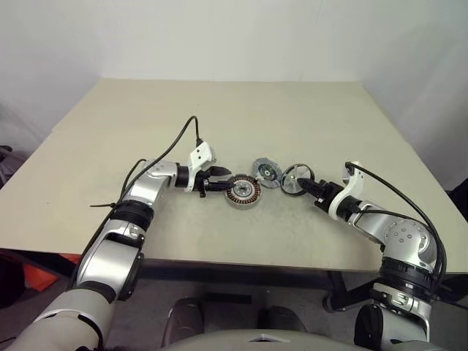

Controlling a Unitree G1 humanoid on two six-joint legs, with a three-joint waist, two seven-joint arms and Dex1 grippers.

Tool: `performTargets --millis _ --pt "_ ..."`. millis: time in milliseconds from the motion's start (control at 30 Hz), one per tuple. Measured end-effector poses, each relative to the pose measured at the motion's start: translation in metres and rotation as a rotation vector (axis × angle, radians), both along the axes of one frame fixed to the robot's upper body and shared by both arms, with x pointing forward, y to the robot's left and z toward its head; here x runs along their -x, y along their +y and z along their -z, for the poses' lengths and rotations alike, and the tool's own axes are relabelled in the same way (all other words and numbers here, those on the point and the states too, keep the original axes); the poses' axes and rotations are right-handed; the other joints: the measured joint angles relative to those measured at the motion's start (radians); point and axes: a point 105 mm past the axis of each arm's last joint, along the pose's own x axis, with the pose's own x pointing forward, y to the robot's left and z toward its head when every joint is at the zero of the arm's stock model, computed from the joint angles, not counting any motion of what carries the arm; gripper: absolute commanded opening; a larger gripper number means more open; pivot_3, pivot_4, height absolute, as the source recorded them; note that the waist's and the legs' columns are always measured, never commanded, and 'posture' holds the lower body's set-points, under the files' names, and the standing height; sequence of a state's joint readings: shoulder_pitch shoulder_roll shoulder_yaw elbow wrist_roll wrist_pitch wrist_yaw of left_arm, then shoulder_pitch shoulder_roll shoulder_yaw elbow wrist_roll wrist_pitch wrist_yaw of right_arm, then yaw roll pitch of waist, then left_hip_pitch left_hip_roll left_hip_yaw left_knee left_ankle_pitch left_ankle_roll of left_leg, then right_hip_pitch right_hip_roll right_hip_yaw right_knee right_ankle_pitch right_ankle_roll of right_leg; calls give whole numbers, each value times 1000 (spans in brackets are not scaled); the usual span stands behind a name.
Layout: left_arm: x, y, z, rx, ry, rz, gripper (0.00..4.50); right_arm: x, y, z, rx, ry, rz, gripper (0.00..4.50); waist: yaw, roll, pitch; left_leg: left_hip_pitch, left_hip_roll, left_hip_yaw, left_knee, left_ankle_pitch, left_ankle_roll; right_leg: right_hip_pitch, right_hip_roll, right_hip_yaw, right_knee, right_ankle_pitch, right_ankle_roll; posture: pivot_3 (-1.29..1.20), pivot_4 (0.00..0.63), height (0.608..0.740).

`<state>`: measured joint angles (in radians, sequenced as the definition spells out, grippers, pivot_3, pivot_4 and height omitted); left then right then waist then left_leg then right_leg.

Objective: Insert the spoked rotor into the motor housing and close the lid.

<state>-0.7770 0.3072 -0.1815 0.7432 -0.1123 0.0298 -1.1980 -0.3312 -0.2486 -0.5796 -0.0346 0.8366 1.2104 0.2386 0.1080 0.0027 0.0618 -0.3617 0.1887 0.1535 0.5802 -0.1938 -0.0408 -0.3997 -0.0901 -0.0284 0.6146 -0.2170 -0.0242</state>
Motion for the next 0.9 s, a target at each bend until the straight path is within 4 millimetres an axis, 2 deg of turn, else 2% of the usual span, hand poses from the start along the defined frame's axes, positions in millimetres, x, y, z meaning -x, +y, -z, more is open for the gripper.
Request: performTargets --millis 100,300,400,533,633,733,800,900 --pt "1 0 0 6 5 9 2302 -2 -2 -11 -39 -29 11 372 0 0 0 -2 0 0 -1 0 0 -2 0 0 0 0 0 0 0 740" --pt "0 3 -1 22 17 3 2302 -10 1 -52 -94 -166 -2 372 -1 0 0 -2 0 0 -1 0 0 -3 0 0 -1 0 0 0 0 740" --pt "0 4 -1 24 22 -1 2302 -11 11 -64 -139 -192 -37 372 0 0 0 -2 0 0 -1 0 0 -3 0 0 -1 0 0 0 0 740" --pt "0 6 -1 22 24 2 2302 -9 44 -78 -286 -204 -133 372 -2 0 0 -2 1 0 -2 0 0 -3 1 -1 -1 0 -1 0 0 740" --pt "0 7 -1 24 24 3 2302 -1 77 -74 -357 -150 -236 372 -2 0 0 -2 1 0 -3 0 0 -3 1 -1 -1 -1 -1 0 0 740" --pt "-1 9 -3 30 22 -2 2302 10 100 -60 -399 -64 -294 372 3 0 0 -4 1 0 -3 0 0 -3 1 -2 -3 -1 -1 0 0 740" --pt "-2 11 -5 40 14 -10 2302 16 110 -49 -412 -5 -306 372 7 0 0 -5 1 0 -3 0 0 -3 0 -2 -4 -1 -1 0 0 740" --pt "-3 15 -9 62 7 -17 2302 16 112 -41 -431 46 -277 372 14 0 0 -5 1 0 -3 0 0 -3 0 -2 -5 0 -1 0 0 740"
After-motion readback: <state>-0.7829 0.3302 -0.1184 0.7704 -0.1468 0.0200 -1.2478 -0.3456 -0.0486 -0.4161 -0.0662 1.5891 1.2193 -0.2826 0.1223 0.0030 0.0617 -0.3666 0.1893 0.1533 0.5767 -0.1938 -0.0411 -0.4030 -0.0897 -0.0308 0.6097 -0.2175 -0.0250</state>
